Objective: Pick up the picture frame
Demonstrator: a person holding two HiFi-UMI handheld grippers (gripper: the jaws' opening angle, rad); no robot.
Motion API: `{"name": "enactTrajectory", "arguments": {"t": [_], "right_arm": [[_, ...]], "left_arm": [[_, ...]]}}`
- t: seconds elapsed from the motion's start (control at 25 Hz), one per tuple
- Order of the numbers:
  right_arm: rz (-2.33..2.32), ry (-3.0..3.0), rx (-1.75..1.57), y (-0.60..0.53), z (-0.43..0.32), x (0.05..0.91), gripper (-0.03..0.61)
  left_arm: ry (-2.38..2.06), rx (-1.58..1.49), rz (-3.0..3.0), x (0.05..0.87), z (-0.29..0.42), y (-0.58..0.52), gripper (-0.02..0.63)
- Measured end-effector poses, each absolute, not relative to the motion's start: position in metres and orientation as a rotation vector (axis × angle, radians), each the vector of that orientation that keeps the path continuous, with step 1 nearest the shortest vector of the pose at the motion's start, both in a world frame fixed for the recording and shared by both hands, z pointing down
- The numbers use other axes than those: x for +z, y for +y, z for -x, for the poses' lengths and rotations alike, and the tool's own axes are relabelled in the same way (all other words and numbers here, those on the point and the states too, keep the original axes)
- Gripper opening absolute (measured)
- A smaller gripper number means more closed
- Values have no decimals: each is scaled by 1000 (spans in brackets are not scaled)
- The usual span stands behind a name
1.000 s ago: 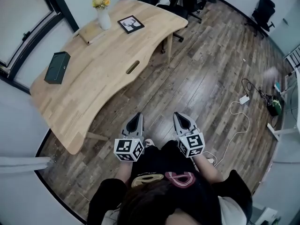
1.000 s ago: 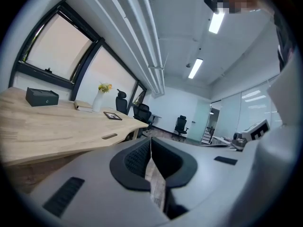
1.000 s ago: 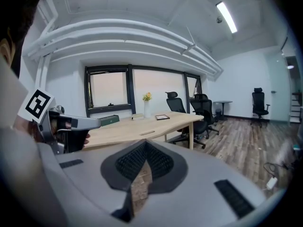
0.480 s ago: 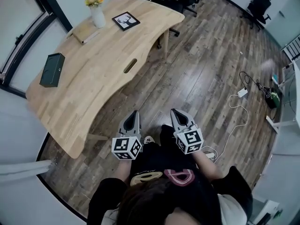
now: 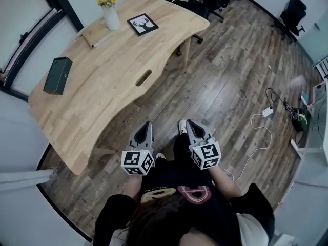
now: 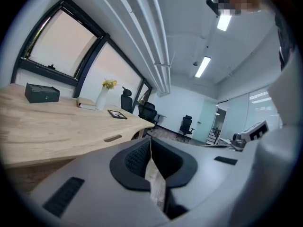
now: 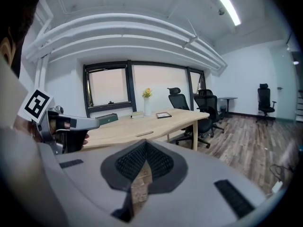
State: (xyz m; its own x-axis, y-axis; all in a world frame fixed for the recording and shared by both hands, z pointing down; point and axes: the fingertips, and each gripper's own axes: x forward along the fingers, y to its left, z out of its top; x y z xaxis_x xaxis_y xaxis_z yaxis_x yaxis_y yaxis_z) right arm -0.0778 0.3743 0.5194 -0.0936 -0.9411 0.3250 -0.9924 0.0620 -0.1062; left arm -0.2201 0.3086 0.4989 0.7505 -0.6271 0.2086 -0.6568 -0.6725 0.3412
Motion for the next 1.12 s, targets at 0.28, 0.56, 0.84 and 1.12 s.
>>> {"name": "enactTrajectory", "arguments": {"t": [0.28,0.56,0.84,1.12], "right_arm": [[-1953,-2206,459,318,28,519,11],[-1859,-2284,449,252,-14,511,11],[-1740,-2353,440,206,-57,508,11],[-1670,-2374,436,175,-106,513,11]], "left_arm": [[-1037,90,-2537,495,170,267,20],[-1163,99,-2486,492,123,222,20],[-1312,115,-2387,498,90,191,20],[-1377,85,-2328,503,52,175,20]]}}
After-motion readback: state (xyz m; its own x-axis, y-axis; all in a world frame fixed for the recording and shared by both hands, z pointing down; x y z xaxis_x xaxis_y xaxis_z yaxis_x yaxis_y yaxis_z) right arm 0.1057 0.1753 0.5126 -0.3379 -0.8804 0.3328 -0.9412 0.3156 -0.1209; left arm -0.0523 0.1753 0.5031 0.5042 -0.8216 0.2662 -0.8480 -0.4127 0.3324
